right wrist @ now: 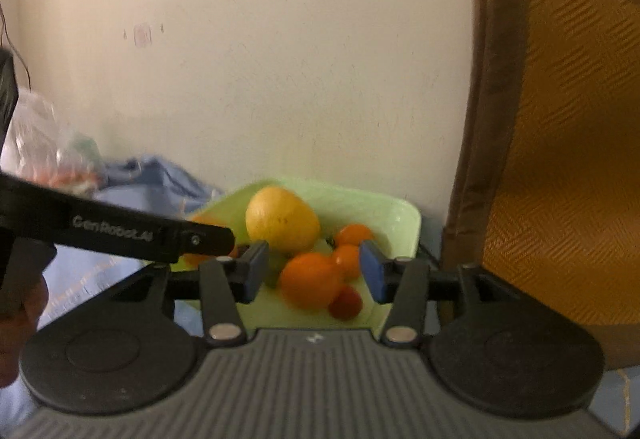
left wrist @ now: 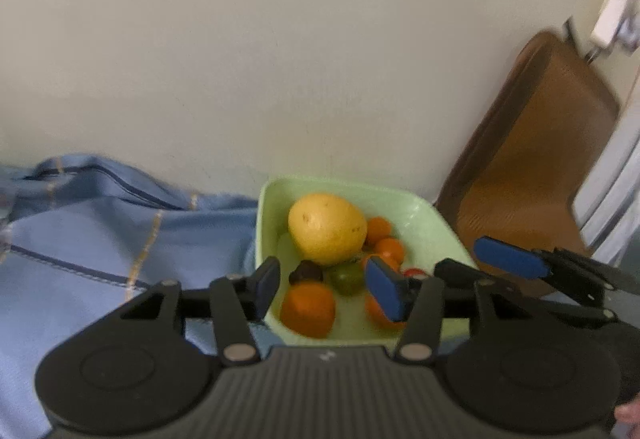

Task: Organize fruits
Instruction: 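Carry both mandarins over the green basket and open both grippers, then lower the left gripper to a red tomato while the right gripper reaches a dark plum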

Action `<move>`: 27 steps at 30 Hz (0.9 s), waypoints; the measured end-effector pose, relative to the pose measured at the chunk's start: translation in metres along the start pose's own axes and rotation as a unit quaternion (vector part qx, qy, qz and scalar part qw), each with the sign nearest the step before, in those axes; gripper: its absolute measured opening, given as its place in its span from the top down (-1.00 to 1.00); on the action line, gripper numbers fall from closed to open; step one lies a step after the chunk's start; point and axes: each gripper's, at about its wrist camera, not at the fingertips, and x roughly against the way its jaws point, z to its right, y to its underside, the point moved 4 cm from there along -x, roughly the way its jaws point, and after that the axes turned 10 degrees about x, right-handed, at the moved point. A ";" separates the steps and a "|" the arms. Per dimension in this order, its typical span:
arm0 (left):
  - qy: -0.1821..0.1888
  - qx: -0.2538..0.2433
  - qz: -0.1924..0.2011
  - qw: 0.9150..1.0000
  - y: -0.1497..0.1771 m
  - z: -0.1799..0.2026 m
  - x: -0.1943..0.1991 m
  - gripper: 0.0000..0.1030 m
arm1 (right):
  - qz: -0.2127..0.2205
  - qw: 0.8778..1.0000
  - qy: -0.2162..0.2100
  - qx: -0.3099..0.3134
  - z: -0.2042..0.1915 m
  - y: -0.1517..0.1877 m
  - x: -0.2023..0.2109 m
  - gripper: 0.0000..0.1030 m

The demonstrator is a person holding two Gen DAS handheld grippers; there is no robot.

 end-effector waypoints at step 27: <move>-0.021 -0.102 0.004 0.995 0.144 0.006 0.078 0.43 | -0.134 0.975 -0.177 0.019 -0.082 0.031 0.017 0.43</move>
